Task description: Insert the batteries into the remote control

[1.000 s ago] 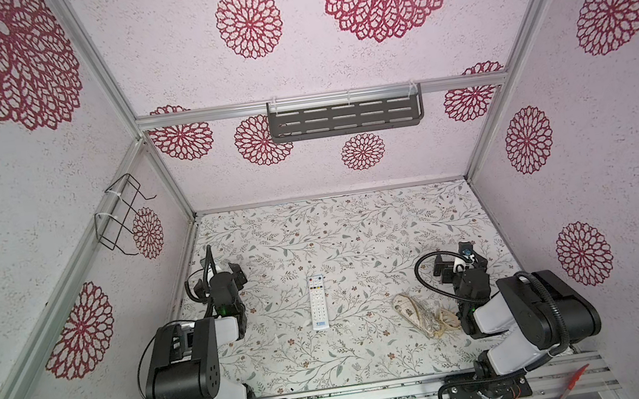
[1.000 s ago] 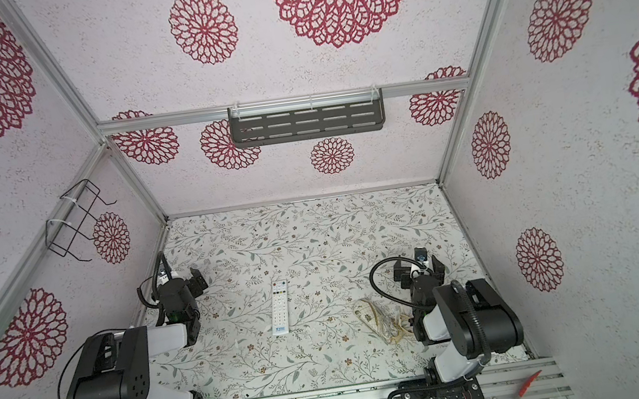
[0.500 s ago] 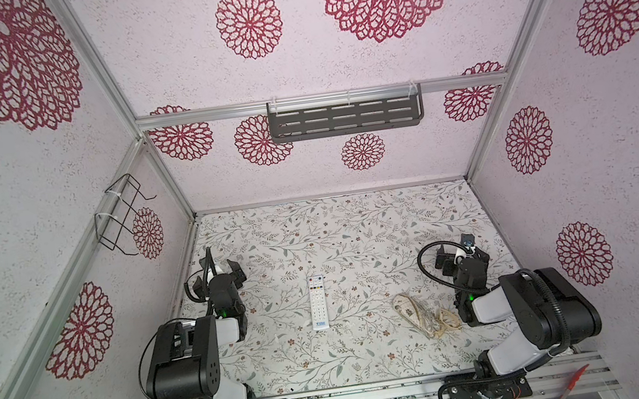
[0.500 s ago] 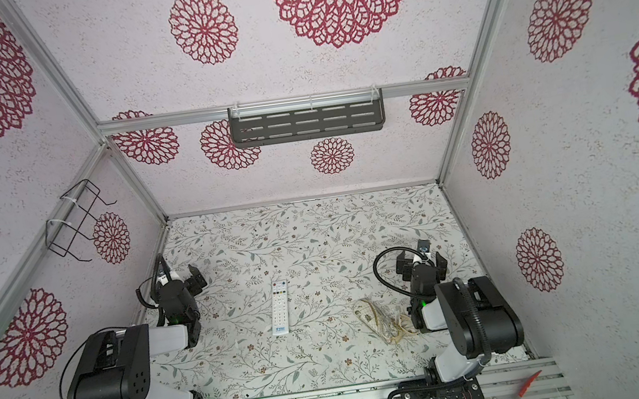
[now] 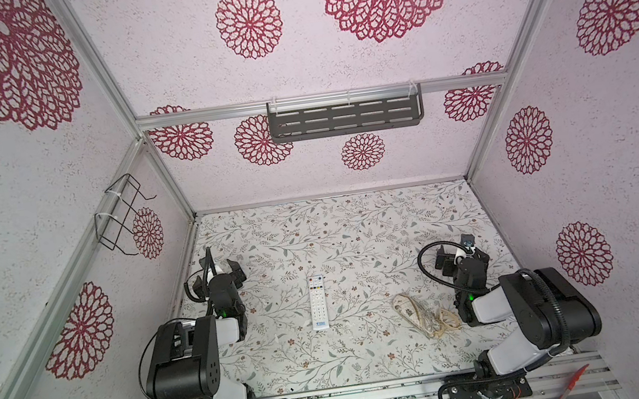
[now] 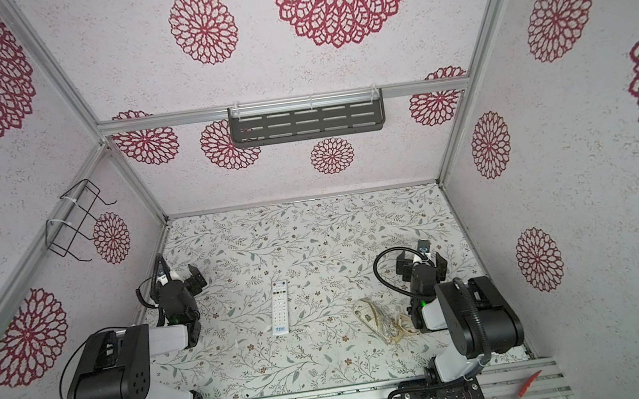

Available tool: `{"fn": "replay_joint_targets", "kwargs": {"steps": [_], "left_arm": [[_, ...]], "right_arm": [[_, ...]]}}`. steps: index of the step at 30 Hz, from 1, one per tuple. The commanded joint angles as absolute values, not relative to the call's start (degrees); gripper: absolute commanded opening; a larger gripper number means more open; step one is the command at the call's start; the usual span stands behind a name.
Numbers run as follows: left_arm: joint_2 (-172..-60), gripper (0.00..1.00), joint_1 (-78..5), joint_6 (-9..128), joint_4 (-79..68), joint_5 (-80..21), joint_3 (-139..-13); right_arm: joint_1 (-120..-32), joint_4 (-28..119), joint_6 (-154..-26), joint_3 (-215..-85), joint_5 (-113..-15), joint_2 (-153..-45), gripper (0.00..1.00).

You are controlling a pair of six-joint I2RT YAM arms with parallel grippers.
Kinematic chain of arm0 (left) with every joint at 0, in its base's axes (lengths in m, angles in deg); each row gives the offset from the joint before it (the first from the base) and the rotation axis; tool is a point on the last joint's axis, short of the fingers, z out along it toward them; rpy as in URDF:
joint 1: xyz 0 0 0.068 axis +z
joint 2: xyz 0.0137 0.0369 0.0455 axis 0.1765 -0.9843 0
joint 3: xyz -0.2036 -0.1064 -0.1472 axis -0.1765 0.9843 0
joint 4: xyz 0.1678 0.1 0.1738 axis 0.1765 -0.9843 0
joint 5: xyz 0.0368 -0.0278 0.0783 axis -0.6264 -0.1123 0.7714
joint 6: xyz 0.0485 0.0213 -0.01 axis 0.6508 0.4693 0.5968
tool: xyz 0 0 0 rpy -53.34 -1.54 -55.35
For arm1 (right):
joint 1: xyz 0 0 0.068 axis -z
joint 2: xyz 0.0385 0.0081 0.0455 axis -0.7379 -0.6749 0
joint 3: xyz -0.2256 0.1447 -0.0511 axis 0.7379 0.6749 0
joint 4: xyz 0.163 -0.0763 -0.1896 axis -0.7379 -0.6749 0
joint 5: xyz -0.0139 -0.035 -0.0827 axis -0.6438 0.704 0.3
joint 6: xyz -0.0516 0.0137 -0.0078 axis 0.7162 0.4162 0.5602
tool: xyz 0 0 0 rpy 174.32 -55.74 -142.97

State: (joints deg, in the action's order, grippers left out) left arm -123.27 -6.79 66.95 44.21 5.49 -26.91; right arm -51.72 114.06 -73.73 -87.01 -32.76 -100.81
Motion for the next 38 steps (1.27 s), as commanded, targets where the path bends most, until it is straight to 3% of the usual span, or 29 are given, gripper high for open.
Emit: {"fn": "replay_joint_targets", "kwargs": {"steps": [1, 9, 15, 21, 38], "left_arm": [[-123.80, 0.97, -6.92, 68.24, 45.57, 5.36, -26.84], [-123.54, 0.98, -6.13, 67.86, 44.70, 3.69, -26.98], [-123.54, 0.97, -6.21, 67.92, 44.76, 3.77, -26.97], [-123.54, 0.98, -6.19, 67.82, 44.76, 3.76, -26.91], [-123.56, 0.98, -6.14, 67.85, 44.75, 3.77, -26.94]], "right_arm": [[-51.51, 115.97, -74.69, -87.46, -31.54, -99.50, 0.99], [-51.51, 116.36, -74.65, -87.21, -31.28, -99.49, 0.99], [-51.69, 136.94, -74.17, -77.76, -30.21, -101.63, 0.99], [-51.41, 115.18, -75.37, -87.84, -30.23, -99.53, 0.99], [-51.33, 115.92, -74.82, -87.55, -31.05, -99.49, 0.99]]}}
